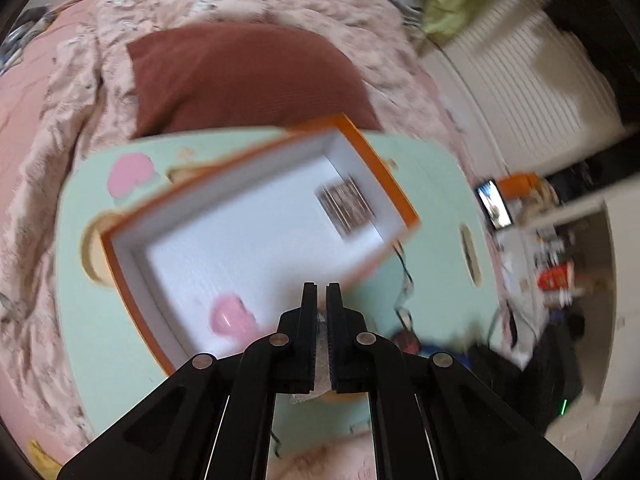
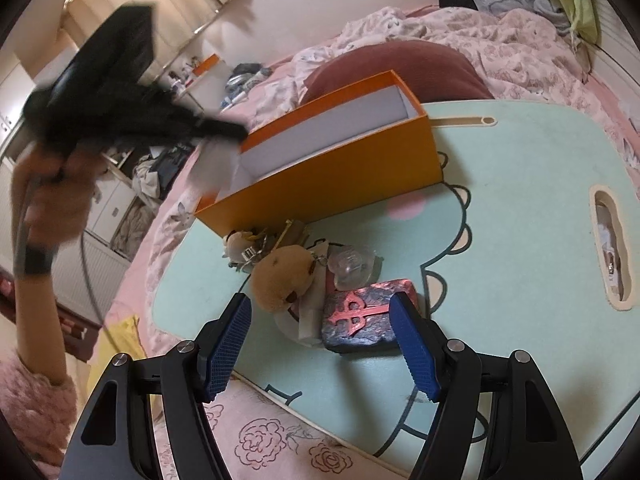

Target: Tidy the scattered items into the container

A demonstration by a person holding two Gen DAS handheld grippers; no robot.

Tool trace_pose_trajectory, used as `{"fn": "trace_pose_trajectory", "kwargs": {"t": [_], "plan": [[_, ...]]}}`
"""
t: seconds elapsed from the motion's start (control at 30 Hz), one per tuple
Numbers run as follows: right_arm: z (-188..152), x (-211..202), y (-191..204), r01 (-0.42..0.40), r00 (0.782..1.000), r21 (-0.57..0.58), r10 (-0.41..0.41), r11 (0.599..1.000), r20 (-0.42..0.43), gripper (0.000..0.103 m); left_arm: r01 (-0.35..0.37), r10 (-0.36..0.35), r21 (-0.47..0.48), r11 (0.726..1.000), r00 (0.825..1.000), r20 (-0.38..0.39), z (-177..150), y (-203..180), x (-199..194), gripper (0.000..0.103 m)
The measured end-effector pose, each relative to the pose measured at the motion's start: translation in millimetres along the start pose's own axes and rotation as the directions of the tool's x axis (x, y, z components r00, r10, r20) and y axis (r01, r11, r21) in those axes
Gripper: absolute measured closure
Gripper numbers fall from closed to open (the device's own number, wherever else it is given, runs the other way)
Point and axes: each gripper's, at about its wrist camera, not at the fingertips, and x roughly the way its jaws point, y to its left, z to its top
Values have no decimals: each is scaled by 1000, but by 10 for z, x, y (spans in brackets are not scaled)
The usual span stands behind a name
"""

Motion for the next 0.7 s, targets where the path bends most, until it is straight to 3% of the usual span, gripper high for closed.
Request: {"fn": "trace_pose_trajectory", "kwargs": {"t": [0.17, 0.33, 0.37, 0.47, 0.53, 0.6, 0.63, 0.7], "plan": [[82, -71, -34, 27, 999, 0, -27, 1000, 21, 32, 14, -14, 50, 999, 1000, -13, -649, -98, 117, 98], [548, -142, -33, 76, 993, 1, -76, 997, 87, 32, 8, -8, 35, 999, 1000, 10, -980, 19, 320, 95], [671, -132, -42, 108, 989, 3, -107, 994, 99, 31, -5, 4, 34, 999, 999, 35, -1007, 42, 344, 92], [1033, -22, -133, 204, 973, 6, -204, 979, 105, 31, -51, 46, 49, 998, 995, 90, -1045, 69, 391, 69], [1205, 79, -204, 253, 964, 9, -253, 967, 86, 31, -51, 44, 51, 997, 991, 129, -1083, 103, 366, 66], [1341, 214, -247, 284, 957, -9, -283, 959, 55, 31, 21, -26, 31, 999, 983, 182, -1114, 188, 247, 66], [1399, 295, -271, 295, 955, -22, -294, 955, 34, 31, 51, -54, 17, 999, 976, 212, -1121, 237, 168, 66], [1473, 445, -348, 304, 953, -21, -304, 953, -8, 31, 47, -29, -52, 998, 950, 310, -1127, 388, -33, 57]]}}
